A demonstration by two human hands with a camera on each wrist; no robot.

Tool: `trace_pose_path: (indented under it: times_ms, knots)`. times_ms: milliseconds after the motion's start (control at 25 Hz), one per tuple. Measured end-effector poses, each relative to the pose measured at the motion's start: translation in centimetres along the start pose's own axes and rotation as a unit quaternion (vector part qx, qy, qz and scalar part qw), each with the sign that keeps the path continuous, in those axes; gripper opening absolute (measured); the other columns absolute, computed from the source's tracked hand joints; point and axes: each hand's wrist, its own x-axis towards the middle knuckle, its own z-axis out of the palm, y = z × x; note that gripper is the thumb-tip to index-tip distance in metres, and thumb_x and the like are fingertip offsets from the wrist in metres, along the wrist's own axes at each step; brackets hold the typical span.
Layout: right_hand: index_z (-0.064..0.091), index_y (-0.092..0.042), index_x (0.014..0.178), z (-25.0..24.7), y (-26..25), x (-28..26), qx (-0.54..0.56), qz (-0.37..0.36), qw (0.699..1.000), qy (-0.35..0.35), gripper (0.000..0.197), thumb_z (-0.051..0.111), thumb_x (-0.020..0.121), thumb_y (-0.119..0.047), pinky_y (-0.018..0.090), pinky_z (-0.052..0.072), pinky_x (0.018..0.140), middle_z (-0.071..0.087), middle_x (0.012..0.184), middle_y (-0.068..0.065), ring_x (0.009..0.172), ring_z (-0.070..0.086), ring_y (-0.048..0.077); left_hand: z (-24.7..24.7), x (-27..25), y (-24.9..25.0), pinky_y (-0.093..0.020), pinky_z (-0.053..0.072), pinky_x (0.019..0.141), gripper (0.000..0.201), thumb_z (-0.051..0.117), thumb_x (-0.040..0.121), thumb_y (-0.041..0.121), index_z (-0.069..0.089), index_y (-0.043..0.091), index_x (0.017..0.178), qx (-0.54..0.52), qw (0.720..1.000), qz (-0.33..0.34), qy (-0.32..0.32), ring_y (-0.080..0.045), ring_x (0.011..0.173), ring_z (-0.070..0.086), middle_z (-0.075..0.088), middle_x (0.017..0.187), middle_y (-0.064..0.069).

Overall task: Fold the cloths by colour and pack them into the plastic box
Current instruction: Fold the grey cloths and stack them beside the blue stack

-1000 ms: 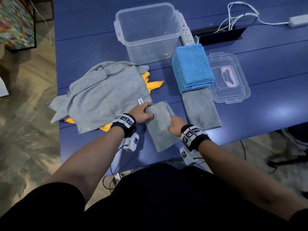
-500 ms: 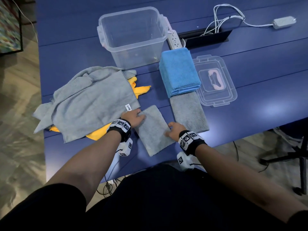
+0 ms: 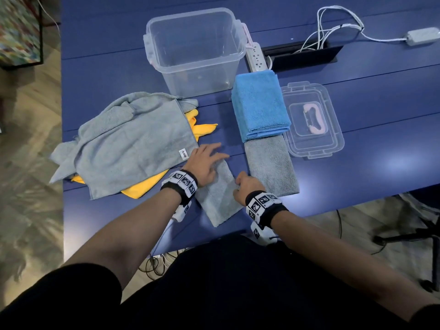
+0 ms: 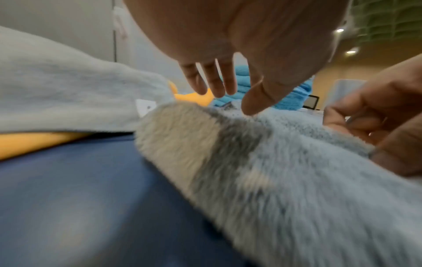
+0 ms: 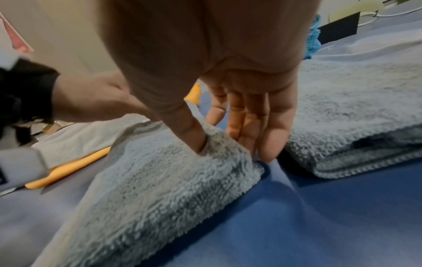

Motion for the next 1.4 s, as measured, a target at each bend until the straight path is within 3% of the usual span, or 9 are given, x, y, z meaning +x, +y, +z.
trace_pose_path:
  times_ms: [240,440,560,640,800,1000,1200,1320,1400]
  knots:
    - [0.049,-0.013,0.123,0.5,0.3,0.0,-0.008,0.003,1.0,0.003,0.03,0.054,0.093,-0.01,0.031,0.047,0.082,0.061,0.115,0.013,0.106,0.059,0.027,-1.3,3.7,0.1,-0.043,0.03,0.095,0.047,0.046,0.077,0.054,0.061,0.02,0.106,0.146,0.98,-0.102,-0.093,-0.031,0.117,0.04,0.052,0.122,-0.008]
    - [0.046,-0.019,0.126,0.8,-0.1,-0.1,-0.055,-0.065,0.994,0.074,0.042,0.054,0.086,-0.008,0.041,0.044,0.095,0.049,0.126,0.01,0.115,0.05,0.03,0.2,1.5,0.8,-0.043,0.035,0.083,0.031,0.048,0.086,0.033,0.059,0.016,0.11,0.013,0.984,-0.143,0.101,-0.034,0.101,0.049,0.055,0.11,-0.009]
    - [0.041,-0.025,0.133,0.9,0.1,0.3,-0.065,-0.082,0.994,0.043,0.05,0.055,0.087,-0.009,0.043,0.045,0.095,0.043,0.129,0.01,0.118,0.044,0.03,2.4,-1.1,0.3,-0.043,0.039,0.079,0.037,0.04,0.091,0.03,0.064,0.021,0.119,0.029,0.991,-0.08,0.106,-0.036,0.097,0.054,0.059,0.114,-0.01]
    - [0.041,-0.023,0.135,0.8,0.2,0.2,-0.072,-0.067,0.995,0.026,0.05,0.055,0.088,-0.012,0.043,0.047,0.093,0.045,0.13,0.01,0.119,0.044,0.03,2.6,-2.0,0.1,-0.044,0.04,0.084,0.039,0.043,0.093,0.03,0.061,0.022,0.127,0.011,0.978,-0.172,0.115,-0.036,0.104,0.053,0.058,0.121,-0.01]
    - [0.043,-0.017,0.136,0.3,-0.2,0.4,-0.015,-0.084,0.995,0.053,0.044,0.052,0.093,-0.022,0.039,0.046,0.091,0.053,0.127,0.013,0.114,0.051,0.032,1.1,-4.7,1.0,-0.041,0.044,0.079,0.046,0.041,0.093,0.052,0.059,0.011,0.106,-0.098,0.903,-0.378,0.181,-0.036,0.097,0.055,0.056,0.108,-0.014]
    - [0.049,-0.02,0.126,0.8,-1.0,1.5,0.034,-0.035,0.998,-0.044,0.038,0.058,0.089,-0.023,0.036,0.054,0.08,0.064,0.111,0.013,0.098,0.062,0.031,0.7,-8.0,1.0,-0.028,0.037,0.052,0.073,0.042,0.068,0.09,0.05,0.017,0.066,-0.221,0.851,-0.476,-0.037,-0.02,0.063,0.056,0.052,0.063,0.001]
    - [0.056,-0.019,0.118,0.0,-0.5,1.6,0.094,-0.021,0.993,-0.072,0.029,0.061,0.09,-0.025,0.025,0.048,0.073,0.063,0.107,0.006,0.093,0.061,0.024,1.4,-7.8,1.1,-0.048,0.054,0.092,0.048,0.079,0.069,0.044,0.064,0.017,0.105,-0.517,0.726,-0.452,0.031,-0.025,0.096,0.068,0.071,0.111,-0.007]
    - [0.057,-0.017,0.122,-0.6,0.3,2.0,0.155,-0.043,0.983,-0.093,0.04,0.054,0.093,-0.045,0.036,0.053,0.088,0.067,0.113,0.006,0.098,0.065,0.025,-0.4,-6.6,3.8,-0.045,0.054,0.086,0.02,0.059,0.09,0.002,0.057,0.011,0.108,-0.64,0.636,-0.422,0.087,-0.029,0.092,0.065,0.066,0.111,-0.016]
    - [0.052,-0.017,0.133,-1.4,0.3,1.8,0.194,-0.039,0.975,-0.101,0.067,0.033,0.092,-0.067,0.04,0.043,0.102,0.059,0.13,0.01,0.117,0.057,0.03,-1.7,-5.8,5.1,-0.039,0.057,0.076,0.017,0.053,0.092,-0.001,0.058,0.008,0.106,-0.686,0.606,-0.389,0.101,-0.027,0.087,0.065,0.067,0.1,-0.014]
